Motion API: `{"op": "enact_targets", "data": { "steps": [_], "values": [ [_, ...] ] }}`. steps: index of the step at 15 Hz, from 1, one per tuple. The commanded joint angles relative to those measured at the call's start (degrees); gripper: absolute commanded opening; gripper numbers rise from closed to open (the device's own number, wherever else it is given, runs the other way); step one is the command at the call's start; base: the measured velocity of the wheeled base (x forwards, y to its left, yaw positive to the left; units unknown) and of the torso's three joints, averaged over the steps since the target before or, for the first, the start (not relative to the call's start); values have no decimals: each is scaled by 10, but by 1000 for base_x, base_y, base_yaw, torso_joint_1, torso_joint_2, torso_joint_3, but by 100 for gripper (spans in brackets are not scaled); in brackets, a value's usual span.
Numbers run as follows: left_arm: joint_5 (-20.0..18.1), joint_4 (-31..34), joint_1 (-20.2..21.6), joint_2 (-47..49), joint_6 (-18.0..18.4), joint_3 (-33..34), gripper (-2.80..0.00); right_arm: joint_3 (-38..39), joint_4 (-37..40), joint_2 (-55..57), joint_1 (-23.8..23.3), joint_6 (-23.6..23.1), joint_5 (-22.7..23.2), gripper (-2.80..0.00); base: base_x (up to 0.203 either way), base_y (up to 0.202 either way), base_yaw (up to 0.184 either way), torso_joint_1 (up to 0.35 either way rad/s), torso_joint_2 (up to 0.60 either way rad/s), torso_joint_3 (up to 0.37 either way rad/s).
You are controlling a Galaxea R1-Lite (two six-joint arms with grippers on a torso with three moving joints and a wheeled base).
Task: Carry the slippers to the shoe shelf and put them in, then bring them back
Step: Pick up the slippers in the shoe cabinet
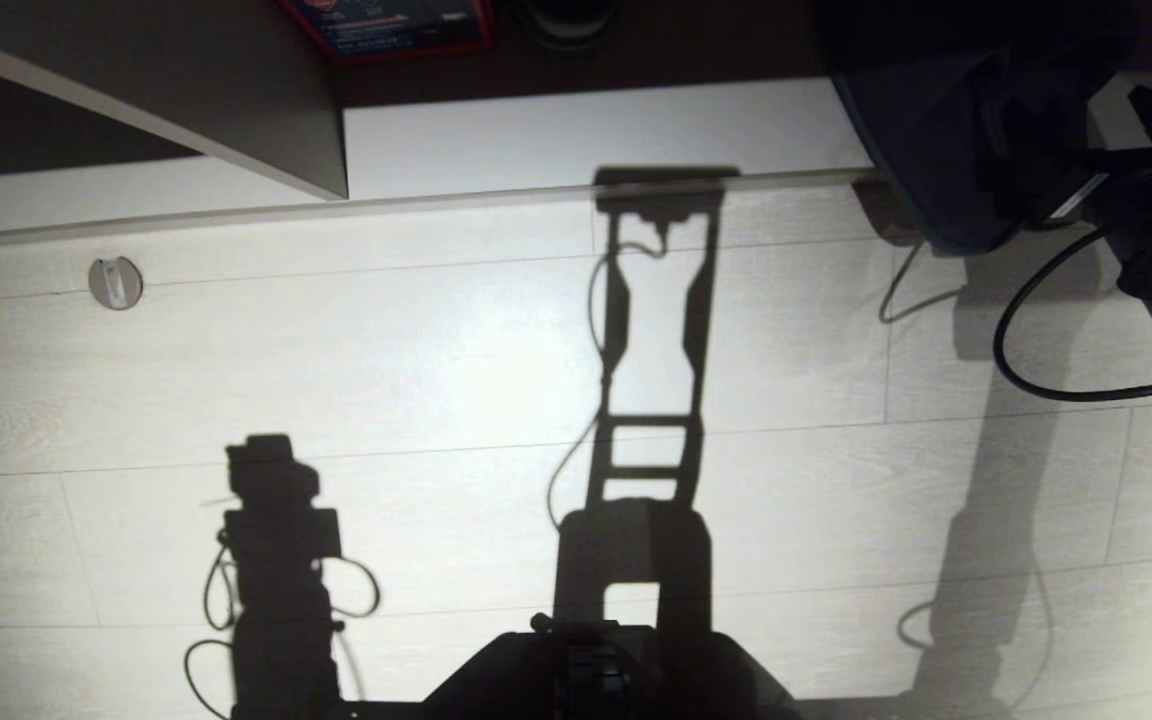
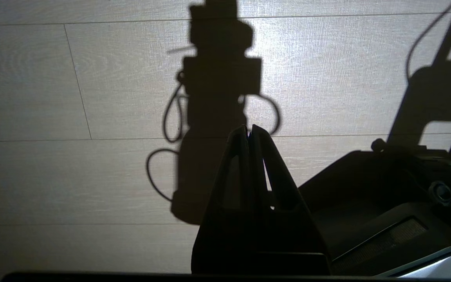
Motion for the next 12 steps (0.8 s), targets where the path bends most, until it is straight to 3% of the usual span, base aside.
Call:
{"op": "enact_targets", "data": {
  "steps": [1,10,12],
  "values": [
    [0,0,0,0,0,0,-280,-11,-5,13,1,0,1,0,0,0,0,0,0,0],
    [0,0,0,0,0,0,-280,-44,-6,35,1,0,2,0,0,0,0,0,0,0],
    [0,0,0,0,0,0,-280,-83,-13,63,8,0,4,0,0,0,0,0,0,0]
  ]
}}
